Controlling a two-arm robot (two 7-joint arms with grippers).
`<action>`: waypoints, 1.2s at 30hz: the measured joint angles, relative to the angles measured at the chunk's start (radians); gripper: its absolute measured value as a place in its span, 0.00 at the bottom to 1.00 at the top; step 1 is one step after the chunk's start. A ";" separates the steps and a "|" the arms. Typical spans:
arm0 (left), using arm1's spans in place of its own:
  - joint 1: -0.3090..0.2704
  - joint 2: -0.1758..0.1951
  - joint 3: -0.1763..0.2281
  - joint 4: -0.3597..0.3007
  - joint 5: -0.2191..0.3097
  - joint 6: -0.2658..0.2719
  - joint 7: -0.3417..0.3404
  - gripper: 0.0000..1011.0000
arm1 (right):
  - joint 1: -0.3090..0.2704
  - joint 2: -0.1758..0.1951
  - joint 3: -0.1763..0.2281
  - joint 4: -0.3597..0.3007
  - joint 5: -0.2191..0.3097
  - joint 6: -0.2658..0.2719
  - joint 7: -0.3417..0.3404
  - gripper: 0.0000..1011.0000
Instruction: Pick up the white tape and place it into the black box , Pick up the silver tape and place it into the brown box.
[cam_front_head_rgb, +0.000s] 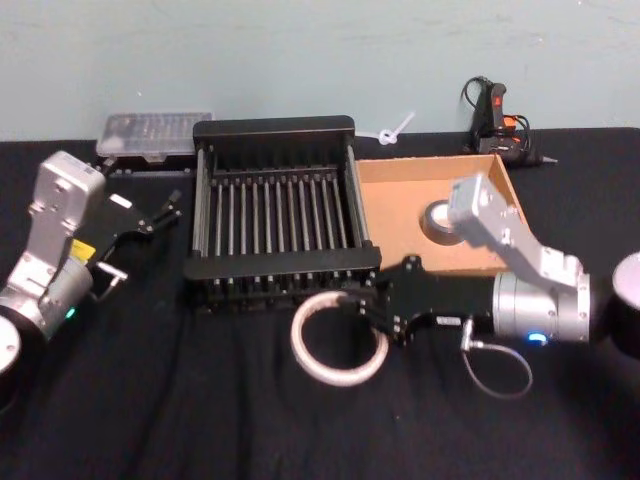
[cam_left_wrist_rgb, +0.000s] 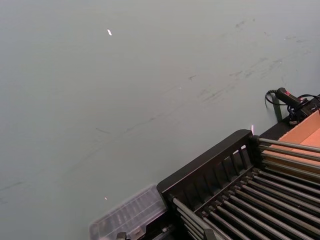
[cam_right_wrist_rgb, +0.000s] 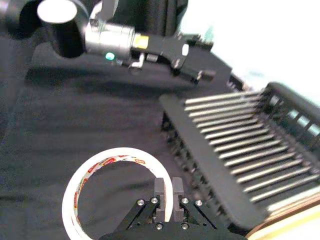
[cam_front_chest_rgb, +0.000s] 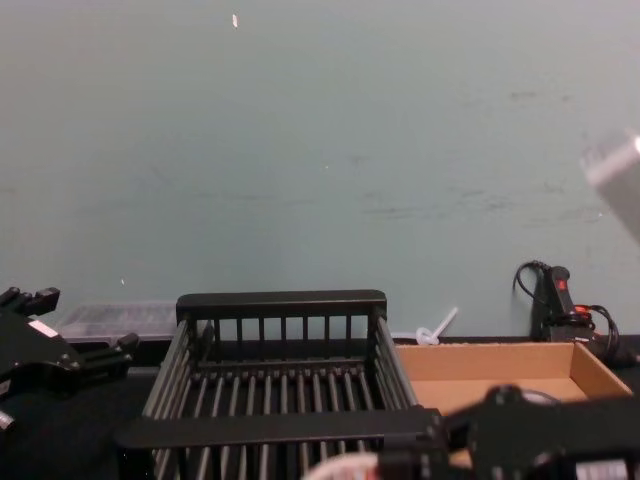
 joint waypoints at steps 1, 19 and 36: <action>0.000 0.000 0.000 0.000 0.000 0.000 0.000 0.99 | 0.005 0.000 0.002 -0.001 0.002 -0.002 -0.001 0.10; 0.000 0.000 0.000 0.000 0.000 0.000 0.000 0.99 | 0.143 -0.102 0.013 0.106 0.007 0.007 -0.074 0.10; 0.000 0.000 0.000 0.000 0.000 0.000 0.000 0.99 | 0.296 -0.307 0.017 0.420 -0.052 0.008 -0.177 0.10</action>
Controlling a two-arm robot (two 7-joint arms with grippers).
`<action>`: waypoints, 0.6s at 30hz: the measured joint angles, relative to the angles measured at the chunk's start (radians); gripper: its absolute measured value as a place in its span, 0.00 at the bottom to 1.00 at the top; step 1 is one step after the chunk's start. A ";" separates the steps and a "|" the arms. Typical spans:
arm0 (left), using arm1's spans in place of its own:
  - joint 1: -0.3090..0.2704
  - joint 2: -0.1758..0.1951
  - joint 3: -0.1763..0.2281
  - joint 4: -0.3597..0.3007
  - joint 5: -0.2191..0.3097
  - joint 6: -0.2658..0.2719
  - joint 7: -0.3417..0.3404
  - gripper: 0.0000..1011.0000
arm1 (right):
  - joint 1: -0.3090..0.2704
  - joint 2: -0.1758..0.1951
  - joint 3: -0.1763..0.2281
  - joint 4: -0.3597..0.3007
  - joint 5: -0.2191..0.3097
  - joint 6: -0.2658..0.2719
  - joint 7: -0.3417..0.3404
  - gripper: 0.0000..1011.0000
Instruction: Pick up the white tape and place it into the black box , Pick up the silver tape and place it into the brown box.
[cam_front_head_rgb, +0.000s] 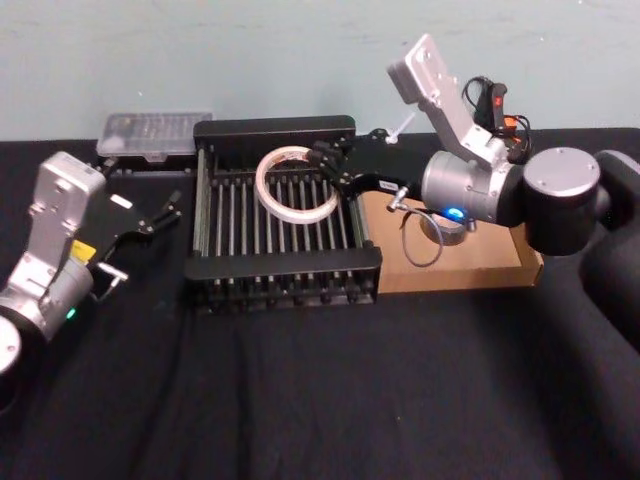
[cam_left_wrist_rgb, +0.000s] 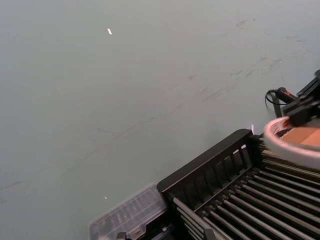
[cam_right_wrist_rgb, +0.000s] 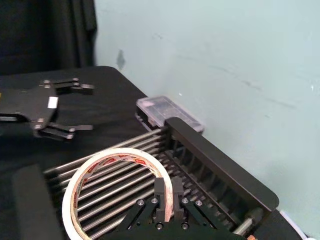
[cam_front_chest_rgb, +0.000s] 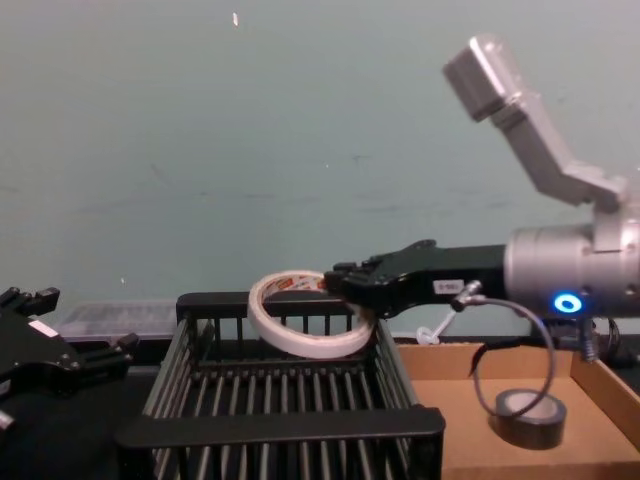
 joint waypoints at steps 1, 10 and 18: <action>0.000 0.000 0.000 0.000 0.000 0.000 0.000 0.99 | 0.005 -0.009 0.001 0.015 -0.003 0.000 -0.005 0.10; 0.000 0.000 0.000 0.000 0.000 0.000 0.000 0.99 | 0.044 -0.094 0.009 0.154 -0.050 -0.001 -0.078 0.10; 0.000 0.000 0.000 0.000 0.000 0.000 0.000 0.99 | 0.060 -0.130 0.015 0.218 -0.079 -0.001 -0.109 0.10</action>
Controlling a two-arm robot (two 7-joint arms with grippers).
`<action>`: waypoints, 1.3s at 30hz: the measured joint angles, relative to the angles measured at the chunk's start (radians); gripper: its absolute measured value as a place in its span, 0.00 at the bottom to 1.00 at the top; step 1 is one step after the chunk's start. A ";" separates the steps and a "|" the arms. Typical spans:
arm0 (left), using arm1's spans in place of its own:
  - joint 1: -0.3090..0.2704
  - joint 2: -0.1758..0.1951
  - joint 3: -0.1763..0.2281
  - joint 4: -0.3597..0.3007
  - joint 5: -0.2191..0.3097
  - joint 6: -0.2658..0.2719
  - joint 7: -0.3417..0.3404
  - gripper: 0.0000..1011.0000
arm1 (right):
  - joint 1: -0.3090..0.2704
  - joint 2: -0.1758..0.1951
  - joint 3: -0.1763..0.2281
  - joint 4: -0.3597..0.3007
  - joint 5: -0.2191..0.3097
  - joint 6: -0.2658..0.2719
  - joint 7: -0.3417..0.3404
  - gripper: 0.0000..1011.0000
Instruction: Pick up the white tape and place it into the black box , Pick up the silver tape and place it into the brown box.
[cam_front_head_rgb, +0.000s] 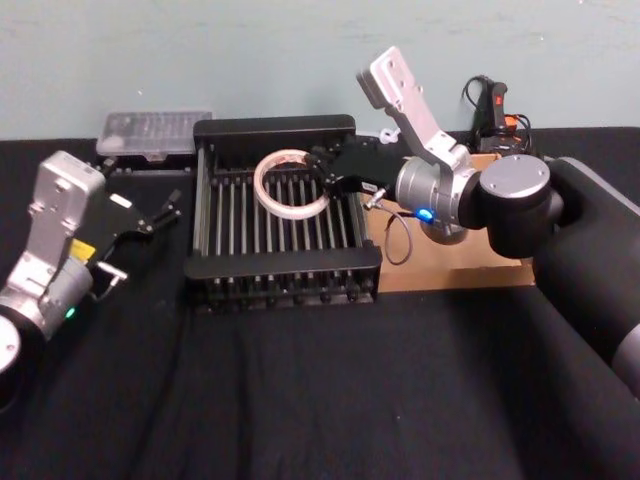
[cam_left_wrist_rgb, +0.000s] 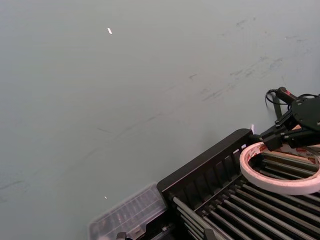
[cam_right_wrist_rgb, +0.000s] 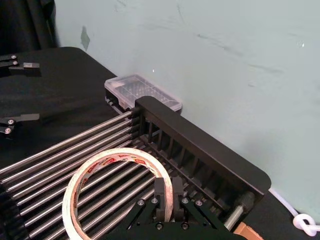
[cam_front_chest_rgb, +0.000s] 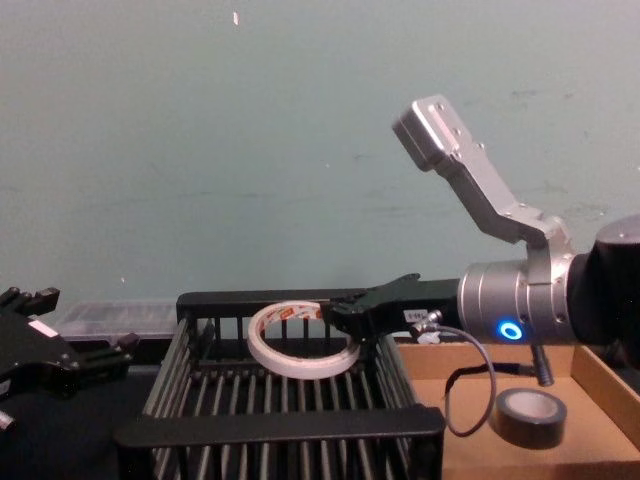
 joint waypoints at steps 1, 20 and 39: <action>0.000 0.000 0.000 0.000 0.000 0.000 0.000 0.99 | 0.000 0.000 0.000 0.000 0.000 0.000 0.000 0.10; 0.000 0.000 0.000 0.000 0.000 0.000 0.000 0.99 | -0.001 0.004 -0.001 -0.007 0.006 0.000 0.004 0.39; 0.000 0.000 0.000 0.000 0.000 0.000 0.000 0.99 | -0.002 0.005 -0.002 -0.009 0.008 0.000 0.006 0.95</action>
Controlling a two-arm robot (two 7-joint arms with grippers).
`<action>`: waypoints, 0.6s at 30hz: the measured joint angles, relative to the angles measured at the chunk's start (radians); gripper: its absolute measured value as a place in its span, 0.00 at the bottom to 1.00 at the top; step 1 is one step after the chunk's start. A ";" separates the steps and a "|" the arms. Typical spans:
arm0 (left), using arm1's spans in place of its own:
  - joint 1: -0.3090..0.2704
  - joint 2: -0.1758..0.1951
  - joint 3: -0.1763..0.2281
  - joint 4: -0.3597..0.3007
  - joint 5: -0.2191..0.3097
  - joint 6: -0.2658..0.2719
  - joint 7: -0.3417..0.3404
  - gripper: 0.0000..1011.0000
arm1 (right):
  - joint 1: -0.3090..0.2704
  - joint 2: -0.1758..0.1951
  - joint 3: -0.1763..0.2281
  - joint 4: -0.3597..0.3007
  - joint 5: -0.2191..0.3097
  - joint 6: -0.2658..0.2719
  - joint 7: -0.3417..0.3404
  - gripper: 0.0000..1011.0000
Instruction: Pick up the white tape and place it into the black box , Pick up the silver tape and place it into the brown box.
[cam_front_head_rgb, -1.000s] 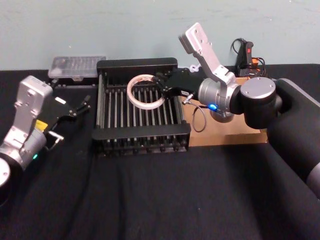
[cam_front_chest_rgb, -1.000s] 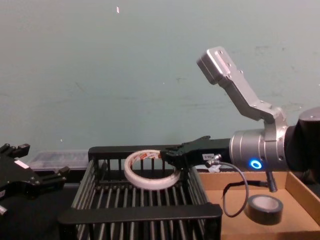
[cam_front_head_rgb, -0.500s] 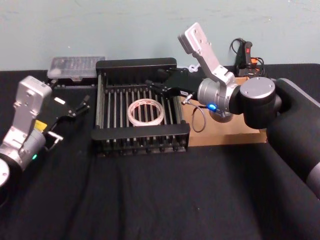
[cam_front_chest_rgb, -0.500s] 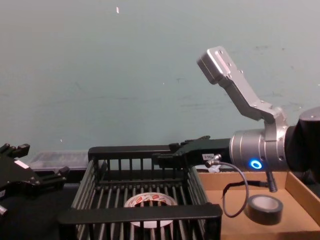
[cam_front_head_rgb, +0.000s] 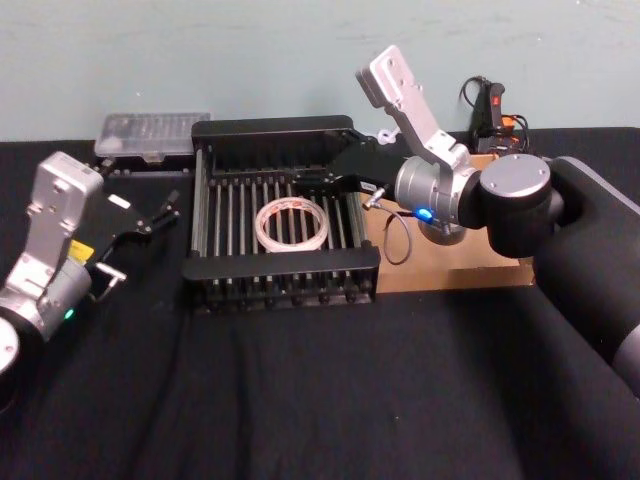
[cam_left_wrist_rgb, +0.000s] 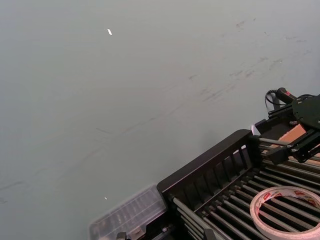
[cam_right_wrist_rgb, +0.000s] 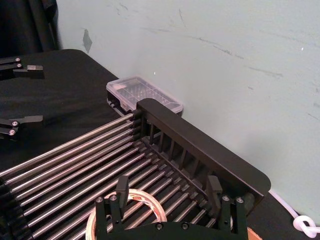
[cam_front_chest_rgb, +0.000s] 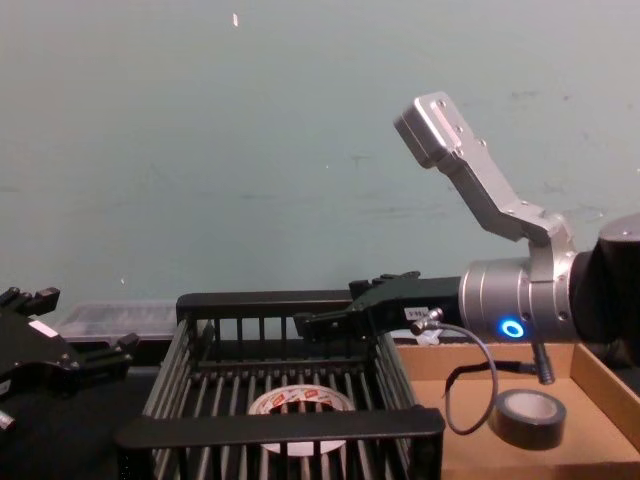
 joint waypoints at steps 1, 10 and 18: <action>0.000 0.000 0.000 0.000 0.000 0.000 0.000 0.99 | 0.000 0.000 0.000 0.000 0.000 0.000 0.000 0.98; 0.000 0.000 0.000 0.000 0.000 0.000 0.000 0.99 | 0.000 0.000 0.000 0.000 0.000 0.000 0.000 0.99; 0.000 0.000 0.000 0.000 0.000 0.000 0.000 0.99 | 0.000 0.000 0.000 0.000 0.000 0.000 0.000 0.99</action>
